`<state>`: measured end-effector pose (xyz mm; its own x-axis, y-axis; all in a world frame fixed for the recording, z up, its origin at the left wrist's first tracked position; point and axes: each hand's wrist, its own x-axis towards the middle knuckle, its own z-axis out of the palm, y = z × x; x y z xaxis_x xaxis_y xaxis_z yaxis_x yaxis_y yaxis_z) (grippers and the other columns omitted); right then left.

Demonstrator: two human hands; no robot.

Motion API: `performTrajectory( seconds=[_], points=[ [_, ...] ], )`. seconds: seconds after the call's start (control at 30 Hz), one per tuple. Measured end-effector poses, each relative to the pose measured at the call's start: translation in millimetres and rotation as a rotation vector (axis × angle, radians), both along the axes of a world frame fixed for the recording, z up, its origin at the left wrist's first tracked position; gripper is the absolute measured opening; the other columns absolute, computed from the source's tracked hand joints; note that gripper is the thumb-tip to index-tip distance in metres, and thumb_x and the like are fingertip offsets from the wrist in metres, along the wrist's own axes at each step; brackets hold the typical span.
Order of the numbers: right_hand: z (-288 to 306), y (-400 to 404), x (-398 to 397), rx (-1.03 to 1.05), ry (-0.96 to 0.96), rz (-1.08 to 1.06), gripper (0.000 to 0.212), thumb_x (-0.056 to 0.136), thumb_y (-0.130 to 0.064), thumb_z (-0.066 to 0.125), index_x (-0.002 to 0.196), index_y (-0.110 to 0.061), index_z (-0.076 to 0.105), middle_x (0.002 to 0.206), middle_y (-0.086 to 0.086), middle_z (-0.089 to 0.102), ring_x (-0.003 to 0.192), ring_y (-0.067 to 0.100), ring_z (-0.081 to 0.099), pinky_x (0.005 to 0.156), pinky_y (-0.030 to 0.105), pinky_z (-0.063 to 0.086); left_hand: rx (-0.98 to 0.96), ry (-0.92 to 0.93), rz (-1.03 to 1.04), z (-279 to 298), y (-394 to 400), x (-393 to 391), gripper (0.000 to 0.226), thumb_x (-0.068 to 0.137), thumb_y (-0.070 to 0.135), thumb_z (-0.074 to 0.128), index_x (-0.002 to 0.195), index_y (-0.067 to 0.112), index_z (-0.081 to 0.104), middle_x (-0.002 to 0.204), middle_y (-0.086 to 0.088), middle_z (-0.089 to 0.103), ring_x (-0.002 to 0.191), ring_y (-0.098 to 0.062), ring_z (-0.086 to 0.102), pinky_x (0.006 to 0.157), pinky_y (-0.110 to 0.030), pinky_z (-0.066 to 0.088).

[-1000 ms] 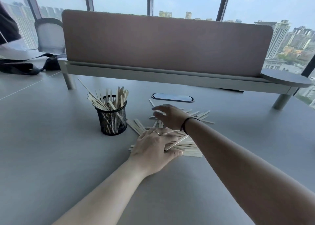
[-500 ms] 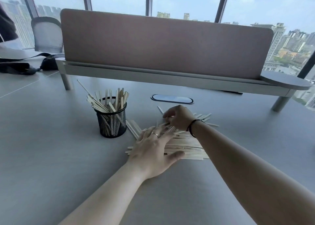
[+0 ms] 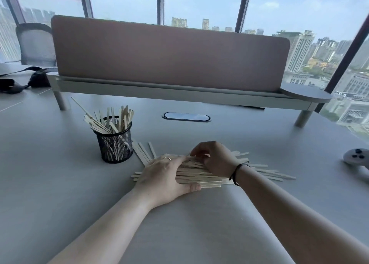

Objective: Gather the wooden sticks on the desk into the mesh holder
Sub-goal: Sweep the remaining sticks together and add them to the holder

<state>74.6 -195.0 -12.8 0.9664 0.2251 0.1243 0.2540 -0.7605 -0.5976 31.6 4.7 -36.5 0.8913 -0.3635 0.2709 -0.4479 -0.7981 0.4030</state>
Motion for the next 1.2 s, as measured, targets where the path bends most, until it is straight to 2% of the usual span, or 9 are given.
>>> performTrajectory(
  seconds=[0.1,0.2,0.3,0.4,0.5,0.7,0.97,1.1,1.2],
  points=[
    [3.4,-11.2,-6.5,0.007,-0.022,-0.016,0.029,0.092,-0.011,0.055,0.103,-0.033,0.071,0.105,-0.016,0.072,0.102,0.003,0.064,0.091,0.027,0.049,-0.009,-0.021,0.016,0.4,0.4,-1.1,0.082,0.068,0.083,0.062,0.137,0.039,0.054,0.13,0.01,0.064,0.127,-0.012,0.052,0.106,-0.032,0.041],
    [7.7,-38.3,-18.3,-0.026,-0.07,-0.117,0.024,0.096,-0.04,0.056,0.117,-0.034,0.066,0.121,-0.014,0.067,0.115,0.005,0.058,0.093,0.026,0.044,-0.009,-0.037,0.02,1.8,0.1,-1.9,0.077,0.072,0.078,0.064,0.136,0.037,0.056,0.133,0.012,0.063,0.127,-0.012,0.052,0.106,-0.03,0.039],
    [3.1,-70.6,-40.2,-0.144,-0.051,-0.248,0.059,0.084,-0.069,0.051,0.132,-0.036,0.055,0.136,-0.01,0.056,0.125,0.015,0.053,0.1,0.033,0.042,-0.01,-0.052,0.013,1.9,-1.2,-1.8,0.071,0.075,0.074,0.066,0.134,0.036,0.058,0.133,0.015,0.062,0.128,-0.01,0.051,0.106,-0.028,0.036],
    [-3.1,-84.8,-62.8,-0.332,0.022,-0.248,0.098,0.066,-0.091,0.038,0.147,-0.035,0.038,0.149,-0.009,0.043,0.137,0.018,0.04,0.114,0.035,0.029,0.013,-0.059,0.009,-0.2,-2.9,-0.4,0.068,0.078,0.073,0.062,0.135,0.037,0.056,0.133,0.014,0.062,0.127,-0.011,0.051,0.105,-0.029,0.038],
    [-10.0,-78.4,-68.3,-0.416,-0.024,-0.206,0.104,0.064,-0.093,0.041,0.149,-0.034,0.033,0.153,-0.011,0.037,0.141,0.015,0.032,0.117,0.033,0.021,0.039,-0.037,-0.011,-0.2,-6.7,-2.1,0.065,0.084,0.066,0.062,0.141,0.035,0.051,0.135,0.009,0.059,0.128,-0.015,0.048,0.105,-0.029,0.035],
    [-17.8,-52.1,-61.9,-0.358,-0.127,-0.174,0.099,0.057,-0.098,0.042,0.138,-0.041,0.045,0.128,-0.01,0.047,0.126,0.019,0.041,0.11,0.038,0.032,0.161,0.001,-0.026,3.5,-12.4,-8.2,0.067,0.093,0.06,0.053,0.153,0.035,0.033,0.141,0.002,0.048,0.134,-0.022,0.039,0.11,-0.033,0.026],
    [-19.6,-28.4,-57.8,-0.356,-0.216,-0.17,0.08,0.062,-0.093,0.041,0.116,-0.036,0.059,0.11,-0.004,0.055,0.115,0.022,0.049,0.098,0.038,0.039,0.208,-0.106,-0.103,-5.8,-12.7,-3.9,0.067,0.091,0.052,0.026,0.142,0.018,0.053,0.12,-0.005,0.061,0.119,-0.03,0.055,0.104,-0.044,0.044],
    [-22.3,-30.0,-57.8,-0.32,-0.254,-0.155,0.076,0.065,-0.089,0.046,0.11,-0.03,0.059,0.107,-0.005,0.059,0.112,0.021,0.053,0.093,0.037,0.04,0.254,-0.287,-0.096,-2.6,-13.3,-7.9,0.049,0.092,0.038,0.035,0.126,0.015,0.062,0.104,-0.004,0.066,0.095,-0.03,0.065,0.083,-0.04,0.054],
    [-24.4,-32.7,-56.5,-0.238,-0.254,-0.151,0.071,0.067,-0.082,0.057,0.114,-0.03,0.053,0.114,-0.006,0.063,0.113,0.02,0.057,0.091,0.038,0.041,0.316,-0.366,-0.068,2.1,-13.1,-9.7,0.039,0.091,0.032,0.04,0.12,0.016,0.062,0.102,-0.003,0.066,0.089,-0.029,0.066,0.075,-0.04,0.052]
  ],
)
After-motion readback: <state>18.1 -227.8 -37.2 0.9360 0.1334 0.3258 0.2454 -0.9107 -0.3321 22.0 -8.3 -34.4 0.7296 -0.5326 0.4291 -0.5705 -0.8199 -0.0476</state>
